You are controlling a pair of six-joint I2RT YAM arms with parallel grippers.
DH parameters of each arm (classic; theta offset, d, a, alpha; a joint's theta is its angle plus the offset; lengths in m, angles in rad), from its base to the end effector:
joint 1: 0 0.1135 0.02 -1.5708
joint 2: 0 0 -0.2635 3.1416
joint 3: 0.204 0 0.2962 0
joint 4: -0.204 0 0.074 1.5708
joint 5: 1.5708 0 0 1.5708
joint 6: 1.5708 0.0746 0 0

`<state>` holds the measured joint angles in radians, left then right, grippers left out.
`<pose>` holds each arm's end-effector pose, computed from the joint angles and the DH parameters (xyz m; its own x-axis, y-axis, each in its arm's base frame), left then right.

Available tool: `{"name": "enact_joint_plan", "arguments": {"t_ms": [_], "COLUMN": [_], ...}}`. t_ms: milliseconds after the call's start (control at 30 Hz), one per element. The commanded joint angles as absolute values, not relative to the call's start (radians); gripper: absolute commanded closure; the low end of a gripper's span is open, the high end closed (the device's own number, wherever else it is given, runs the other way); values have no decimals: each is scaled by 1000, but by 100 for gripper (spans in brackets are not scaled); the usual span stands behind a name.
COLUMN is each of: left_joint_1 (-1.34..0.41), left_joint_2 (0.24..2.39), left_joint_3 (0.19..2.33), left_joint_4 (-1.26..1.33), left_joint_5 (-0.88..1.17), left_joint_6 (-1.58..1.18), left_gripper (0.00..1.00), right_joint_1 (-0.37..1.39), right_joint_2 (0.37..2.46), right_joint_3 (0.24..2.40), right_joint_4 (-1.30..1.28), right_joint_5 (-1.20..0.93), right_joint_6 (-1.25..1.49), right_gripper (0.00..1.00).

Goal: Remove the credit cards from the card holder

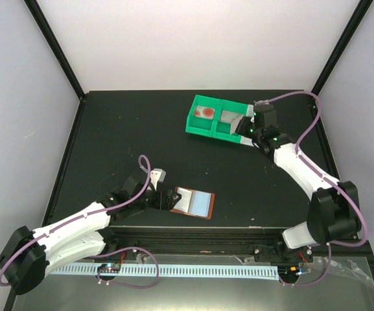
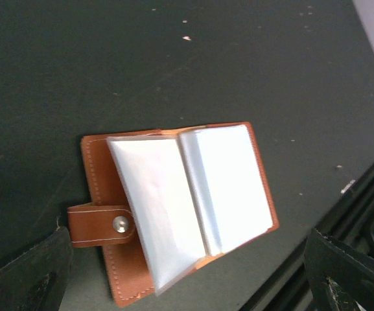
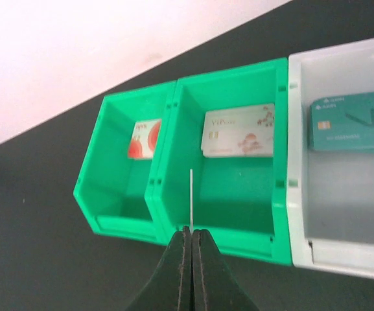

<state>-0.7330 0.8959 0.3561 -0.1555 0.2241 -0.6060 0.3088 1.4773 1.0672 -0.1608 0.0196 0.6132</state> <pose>0.1730 -0.1781 0.1276 -0.8351 0.0046 -0.5500 0.3693 0.7459 -0.5544 0.3914 0.1233 0.2349 -0.5868 0.4167 -0.6942 0.0606 0.8776 0.4756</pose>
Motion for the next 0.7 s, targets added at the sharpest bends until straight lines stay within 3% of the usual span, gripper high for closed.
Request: {"name": "enact_joint_plan", "arguments": {"t_ms": [0, 667], "left_joint_1": [-727, -726], "left_joint_2": [853, 745], "left_joint_3": [308, 316], "left_joint_4": [-27, -125], "left_joint_5": [311, 310], "left_joint_6": [-621, -584], "left_gripper": [1, 1], "right_joint_1": [290, 283], "right_joint_2": [1565, 1987], "right_joint_3": [1142, 1387], "right_joint_4": [-43, 76], "right_joint_5": [66, 165], "right_joint_6": [687, 863], "right_gripper": [99, 99]}}
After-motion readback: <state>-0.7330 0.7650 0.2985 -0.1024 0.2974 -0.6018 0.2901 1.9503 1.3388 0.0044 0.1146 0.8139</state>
